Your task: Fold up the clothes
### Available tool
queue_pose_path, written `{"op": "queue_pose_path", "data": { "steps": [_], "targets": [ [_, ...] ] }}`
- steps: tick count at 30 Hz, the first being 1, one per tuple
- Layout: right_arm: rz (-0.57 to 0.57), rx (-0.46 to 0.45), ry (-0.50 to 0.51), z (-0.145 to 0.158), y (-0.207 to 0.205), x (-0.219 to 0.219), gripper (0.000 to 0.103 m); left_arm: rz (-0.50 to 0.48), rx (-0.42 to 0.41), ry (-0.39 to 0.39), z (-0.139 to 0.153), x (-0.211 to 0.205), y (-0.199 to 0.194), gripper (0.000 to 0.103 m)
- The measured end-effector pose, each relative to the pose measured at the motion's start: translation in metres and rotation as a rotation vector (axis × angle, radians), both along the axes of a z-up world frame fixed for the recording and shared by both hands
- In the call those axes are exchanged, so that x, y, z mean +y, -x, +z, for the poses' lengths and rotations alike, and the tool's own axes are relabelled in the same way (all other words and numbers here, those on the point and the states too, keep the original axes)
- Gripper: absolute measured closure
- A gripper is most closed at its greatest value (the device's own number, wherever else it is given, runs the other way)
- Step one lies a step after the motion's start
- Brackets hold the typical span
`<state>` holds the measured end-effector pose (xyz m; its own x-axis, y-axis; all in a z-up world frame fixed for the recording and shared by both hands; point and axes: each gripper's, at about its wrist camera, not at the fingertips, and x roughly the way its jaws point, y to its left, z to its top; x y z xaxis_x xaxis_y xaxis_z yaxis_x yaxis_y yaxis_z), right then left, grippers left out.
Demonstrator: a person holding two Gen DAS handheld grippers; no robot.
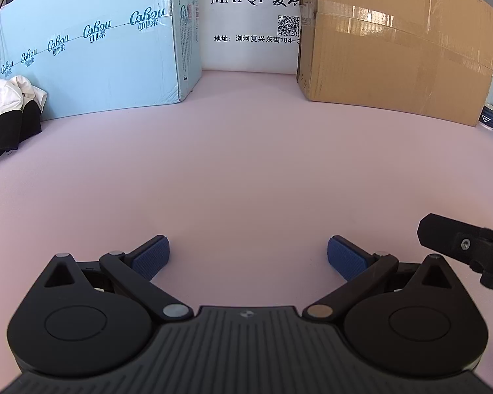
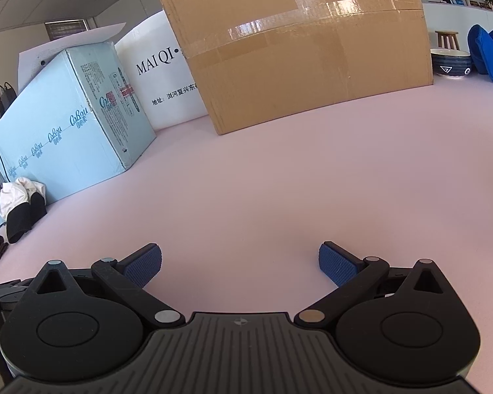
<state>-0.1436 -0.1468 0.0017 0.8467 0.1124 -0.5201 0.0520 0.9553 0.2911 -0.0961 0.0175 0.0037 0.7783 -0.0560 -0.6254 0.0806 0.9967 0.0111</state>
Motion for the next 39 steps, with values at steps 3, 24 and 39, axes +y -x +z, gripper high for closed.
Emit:
{"op": "queue_pose_path", "data": {
  "steps": [3,24,39],
  "targets": [
    [-0.007,0.001,0.013,0.0,0.0,0.002,0.0,0.003,-0.001,0.0,0.0,0.0,0.0,0.0],
    [-0.202,-0.057,-0.009,0.005,0.022,-0.017,0.0,0.001,-0.001,0.003,0.0,0.001,-0.001,0.0],
    [-0.253,0.138,0.351,-0.001,-0.011,0.024,0.0,0.002,-0.002,0.004,0.001,0.0,0.0,0.0]
  ]
}}
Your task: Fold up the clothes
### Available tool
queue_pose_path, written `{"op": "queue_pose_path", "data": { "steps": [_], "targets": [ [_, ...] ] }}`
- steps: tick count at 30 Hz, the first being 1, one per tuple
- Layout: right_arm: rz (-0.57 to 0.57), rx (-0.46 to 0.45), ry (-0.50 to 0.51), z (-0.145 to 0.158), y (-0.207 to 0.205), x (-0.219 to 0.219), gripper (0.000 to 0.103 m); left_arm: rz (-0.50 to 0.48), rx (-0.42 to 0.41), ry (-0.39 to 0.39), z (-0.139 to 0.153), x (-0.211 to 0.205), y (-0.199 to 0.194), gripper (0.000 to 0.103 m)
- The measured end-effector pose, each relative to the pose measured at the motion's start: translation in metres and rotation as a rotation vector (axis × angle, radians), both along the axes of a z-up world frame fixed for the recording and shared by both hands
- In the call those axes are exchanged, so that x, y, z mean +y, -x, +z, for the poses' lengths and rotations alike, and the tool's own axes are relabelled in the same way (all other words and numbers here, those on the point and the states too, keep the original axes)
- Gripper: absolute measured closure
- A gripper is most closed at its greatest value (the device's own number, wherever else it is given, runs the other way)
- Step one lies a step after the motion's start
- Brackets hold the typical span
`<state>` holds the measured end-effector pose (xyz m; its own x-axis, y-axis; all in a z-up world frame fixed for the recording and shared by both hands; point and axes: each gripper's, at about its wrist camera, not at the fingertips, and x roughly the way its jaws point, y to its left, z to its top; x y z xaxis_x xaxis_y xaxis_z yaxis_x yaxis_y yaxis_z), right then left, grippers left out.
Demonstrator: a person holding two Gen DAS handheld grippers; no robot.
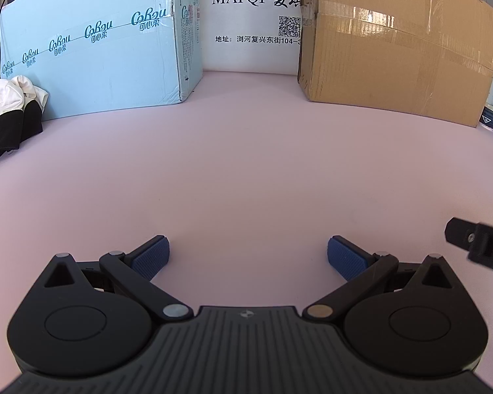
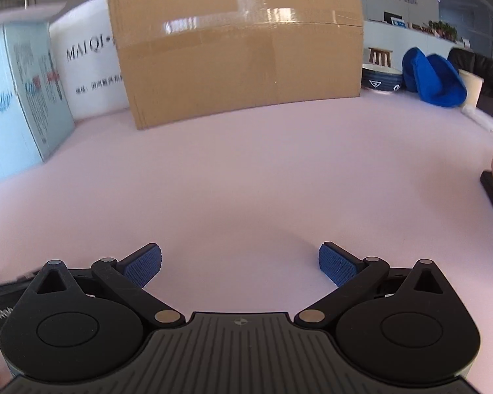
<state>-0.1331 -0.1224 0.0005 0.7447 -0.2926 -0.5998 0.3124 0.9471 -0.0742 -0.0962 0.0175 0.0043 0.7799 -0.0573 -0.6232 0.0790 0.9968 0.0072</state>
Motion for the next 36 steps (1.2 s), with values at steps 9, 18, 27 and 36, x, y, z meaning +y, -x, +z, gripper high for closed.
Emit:
{"op": "queue_pose_path", "data": {
  "steps": [9,18,27,36],
  "targets": [
    [0.002,-0.022,-0.108,-0.001,0.007,-0.018,0.0,0.001,0.0,-0.002,0.0,-0.002,0.001,0.0],
    [0.002,-0.011,-0.087,-0.001,0.004,-0.013,0.0,0.001,0.0,-0.001,0.0,-0.002,0.001,0.0],
    [0.002,-0.012,-0.086,-0.001,0.003,-0.013,0.0,0.001,0.0,-0.002,0.0,-0.001,0.001,0.0],
    [0.002,-0.012,-0.085,-0.001,0.004,-0.013,0.0,0.001,0.0,-0.001,0.0,-0.001,0.001,0.0]
  ]
}}
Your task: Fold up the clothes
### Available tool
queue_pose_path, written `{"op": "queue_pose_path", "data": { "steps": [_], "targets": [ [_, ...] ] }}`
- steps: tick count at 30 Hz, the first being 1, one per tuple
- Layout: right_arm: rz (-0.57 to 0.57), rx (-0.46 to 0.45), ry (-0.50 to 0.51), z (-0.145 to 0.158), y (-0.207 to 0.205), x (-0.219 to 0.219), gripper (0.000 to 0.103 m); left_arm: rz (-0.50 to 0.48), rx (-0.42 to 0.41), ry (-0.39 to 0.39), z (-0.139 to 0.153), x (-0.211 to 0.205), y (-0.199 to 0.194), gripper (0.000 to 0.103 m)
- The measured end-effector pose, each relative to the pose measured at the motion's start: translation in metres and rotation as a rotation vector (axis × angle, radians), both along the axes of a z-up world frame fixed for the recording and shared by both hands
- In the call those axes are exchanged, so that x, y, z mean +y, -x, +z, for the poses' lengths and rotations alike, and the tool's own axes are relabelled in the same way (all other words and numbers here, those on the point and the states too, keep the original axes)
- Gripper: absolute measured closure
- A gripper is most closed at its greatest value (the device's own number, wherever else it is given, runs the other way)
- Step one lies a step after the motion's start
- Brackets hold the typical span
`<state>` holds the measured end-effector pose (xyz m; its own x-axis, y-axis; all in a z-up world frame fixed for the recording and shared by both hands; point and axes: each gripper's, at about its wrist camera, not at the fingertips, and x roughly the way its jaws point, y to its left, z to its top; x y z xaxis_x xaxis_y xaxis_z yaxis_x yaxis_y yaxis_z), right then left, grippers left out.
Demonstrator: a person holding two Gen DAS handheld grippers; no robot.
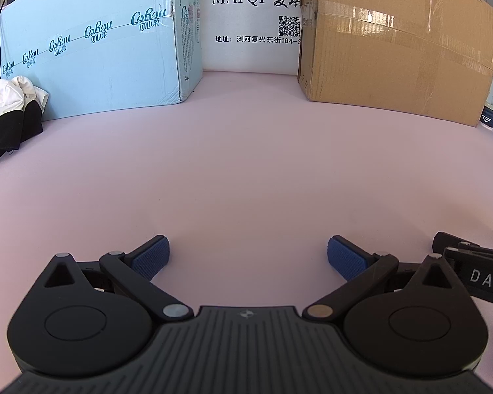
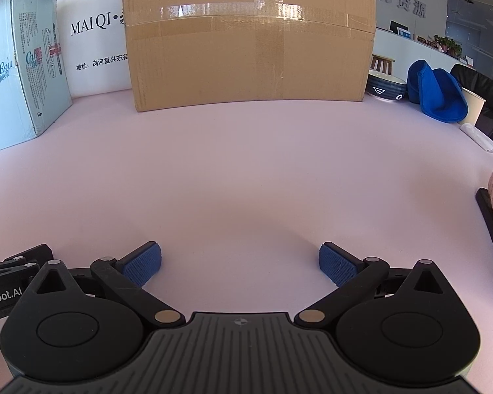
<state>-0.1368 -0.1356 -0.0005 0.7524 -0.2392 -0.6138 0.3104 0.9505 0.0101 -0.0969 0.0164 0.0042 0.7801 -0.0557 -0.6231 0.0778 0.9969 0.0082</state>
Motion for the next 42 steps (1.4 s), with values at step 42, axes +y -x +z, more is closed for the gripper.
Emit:
{"op": "queue_pose_path", "data": {
  "steps": [42],
  "targets": [
    [-0.001,0.001,0.002,0.0,-0.0006,0.001,0.0,0.002,-0.001,0.003,0.001,-0.0031,0.002,0.0]
  ]
}}
